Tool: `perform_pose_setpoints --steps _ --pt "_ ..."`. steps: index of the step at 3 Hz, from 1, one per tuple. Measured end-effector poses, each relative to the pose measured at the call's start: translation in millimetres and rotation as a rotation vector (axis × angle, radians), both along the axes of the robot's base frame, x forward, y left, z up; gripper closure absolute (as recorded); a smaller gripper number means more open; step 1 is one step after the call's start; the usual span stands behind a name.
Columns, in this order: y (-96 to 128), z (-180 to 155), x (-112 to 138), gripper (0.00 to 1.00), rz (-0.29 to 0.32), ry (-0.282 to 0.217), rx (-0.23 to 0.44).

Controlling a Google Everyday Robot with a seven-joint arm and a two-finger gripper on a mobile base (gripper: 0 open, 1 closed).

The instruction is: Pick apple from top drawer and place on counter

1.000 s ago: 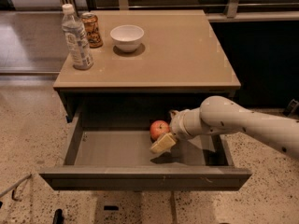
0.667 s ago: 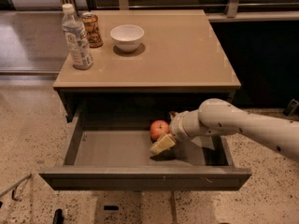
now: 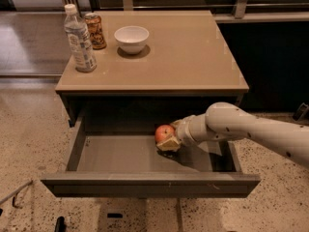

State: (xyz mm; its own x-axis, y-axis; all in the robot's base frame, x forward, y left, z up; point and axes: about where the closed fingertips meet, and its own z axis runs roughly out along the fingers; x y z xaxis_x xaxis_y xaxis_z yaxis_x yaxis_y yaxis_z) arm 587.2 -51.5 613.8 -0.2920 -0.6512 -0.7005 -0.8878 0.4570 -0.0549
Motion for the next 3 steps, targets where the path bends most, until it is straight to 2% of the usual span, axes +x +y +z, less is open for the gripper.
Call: perform_pose_setpoints --steps 1,2,3 --pt "0 0 0 0.77 0.0 0.0 0.0" --pt "-1 5 -6 0.99 0.032 0.016 0.001" --pt "-6 38 -15 1.0 0.111 0.061 0.038"
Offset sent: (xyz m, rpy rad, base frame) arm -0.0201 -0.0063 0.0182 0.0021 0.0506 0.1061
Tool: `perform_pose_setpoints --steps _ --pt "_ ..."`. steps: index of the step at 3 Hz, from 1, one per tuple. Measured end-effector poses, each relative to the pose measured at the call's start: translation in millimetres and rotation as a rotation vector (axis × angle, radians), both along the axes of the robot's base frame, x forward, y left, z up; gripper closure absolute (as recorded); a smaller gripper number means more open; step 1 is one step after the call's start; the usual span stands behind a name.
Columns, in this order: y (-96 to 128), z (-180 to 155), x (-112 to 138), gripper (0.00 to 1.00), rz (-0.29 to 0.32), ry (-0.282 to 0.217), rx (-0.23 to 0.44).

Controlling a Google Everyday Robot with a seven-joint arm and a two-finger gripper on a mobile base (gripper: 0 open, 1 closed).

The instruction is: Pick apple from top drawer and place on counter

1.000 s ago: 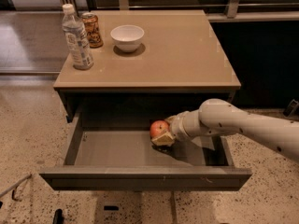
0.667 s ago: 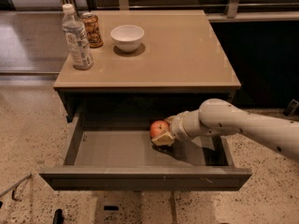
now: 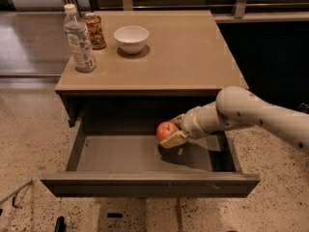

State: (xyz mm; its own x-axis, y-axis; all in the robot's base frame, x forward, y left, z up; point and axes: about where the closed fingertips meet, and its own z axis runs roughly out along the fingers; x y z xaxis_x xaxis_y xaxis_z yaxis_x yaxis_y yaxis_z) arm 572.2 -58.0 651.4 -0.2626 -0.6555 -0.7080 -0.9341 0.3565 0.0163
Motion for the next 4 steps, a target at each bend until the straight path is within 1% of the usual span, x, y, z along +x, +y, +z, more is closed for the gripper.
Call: perform_pose_setpoints --steps 1,2,3,4 --pt "-2 32 -8 1.0 0.07 0.045 0.029" --pt "8 103 -18 1.0 0.134 0.114 0.051" --pt "8 103 -18 1.0 0.134 0.113 0.051" --pt "11 116 -14 1.0 0.123 0.107 0.044"
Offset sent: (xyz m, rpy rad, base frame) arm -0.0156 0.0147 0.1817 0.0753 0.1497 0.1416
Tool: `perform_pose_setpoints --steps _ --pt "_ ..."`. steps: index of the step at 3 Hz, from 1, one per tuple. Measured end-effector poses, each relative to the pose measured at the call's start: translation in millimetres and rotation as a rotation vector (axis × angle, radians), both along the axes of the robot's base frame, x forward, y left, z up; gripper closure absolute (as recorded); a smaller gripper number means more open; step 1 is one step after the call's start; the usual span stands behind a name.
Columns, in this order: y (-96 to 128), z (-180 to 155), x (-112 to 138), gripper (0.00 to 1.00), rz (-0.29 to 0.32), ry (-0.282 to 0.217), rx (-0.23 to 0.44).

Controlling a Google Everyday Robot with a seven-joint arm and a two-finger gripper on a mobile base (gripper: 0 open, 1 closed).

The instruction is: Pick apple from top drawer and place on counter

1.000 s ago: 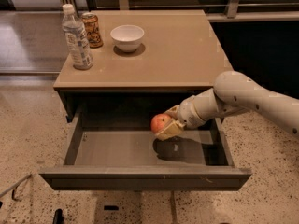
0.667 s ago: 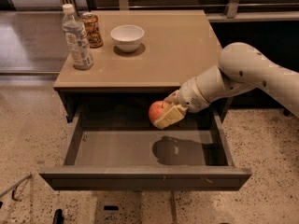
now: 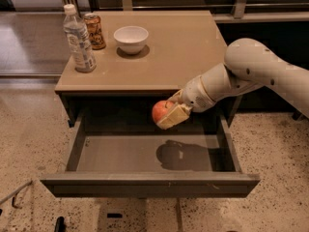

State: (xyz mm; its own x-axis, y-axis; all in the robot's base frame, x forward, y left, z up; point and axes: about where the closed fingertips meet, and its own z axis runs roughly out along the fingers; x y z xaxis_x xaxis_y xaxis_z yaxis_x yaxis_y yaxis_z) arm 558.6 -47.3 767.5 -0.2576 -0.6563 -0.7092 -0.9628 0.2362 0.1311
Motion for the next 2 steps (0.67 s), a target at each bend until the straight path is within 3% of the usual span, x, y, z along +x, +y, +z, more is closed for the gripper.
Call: perform_pose_setpoints --steps 1,2 --pt "3 33 11 1.0 -0.017 -0.015 -0.035" --pt "7 78 43 1.0 -0.04 -0.073 -0.084"
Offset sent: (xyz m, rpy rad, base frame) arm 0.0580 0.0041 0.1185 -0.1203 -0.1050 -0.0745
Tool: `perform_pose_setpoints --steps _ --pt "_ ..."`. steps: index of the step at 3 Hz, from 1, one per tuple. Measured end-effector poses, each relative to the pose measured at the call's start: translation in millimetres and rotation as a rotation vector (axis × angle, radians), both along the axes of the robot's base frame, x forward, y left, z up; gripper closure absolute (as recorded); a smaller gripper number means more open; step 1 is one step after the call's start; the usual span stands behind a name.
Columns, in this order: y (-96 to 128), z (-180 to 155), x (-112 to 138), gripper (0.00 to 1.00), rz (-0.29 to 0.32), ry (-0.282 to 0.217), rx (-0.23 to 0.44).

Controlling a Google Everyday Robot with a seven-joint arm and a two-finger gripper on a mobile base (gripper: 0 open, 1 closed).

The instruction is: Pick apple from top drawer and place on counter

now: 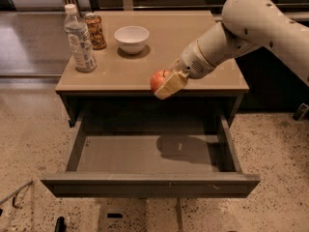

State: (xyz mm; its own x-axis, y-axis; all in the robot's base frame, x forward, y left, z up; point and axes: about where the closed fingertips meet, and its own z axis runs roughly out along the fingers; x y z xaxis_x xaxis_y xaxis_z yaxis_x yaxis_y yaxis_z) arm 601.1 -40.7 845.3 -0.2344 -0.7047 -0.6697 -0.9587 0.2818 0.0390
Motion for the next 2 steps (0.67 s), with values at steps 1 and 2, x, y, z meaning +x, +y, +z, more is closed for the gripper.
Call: perform_pose_setpoints --steps 1,2 --pt "1.7 19.4 26.7 1.0 -0.001 -0.05 -0.017" --pt "2.3 24.0 29.1 1.0 -0.002 -0.059 -0.014"
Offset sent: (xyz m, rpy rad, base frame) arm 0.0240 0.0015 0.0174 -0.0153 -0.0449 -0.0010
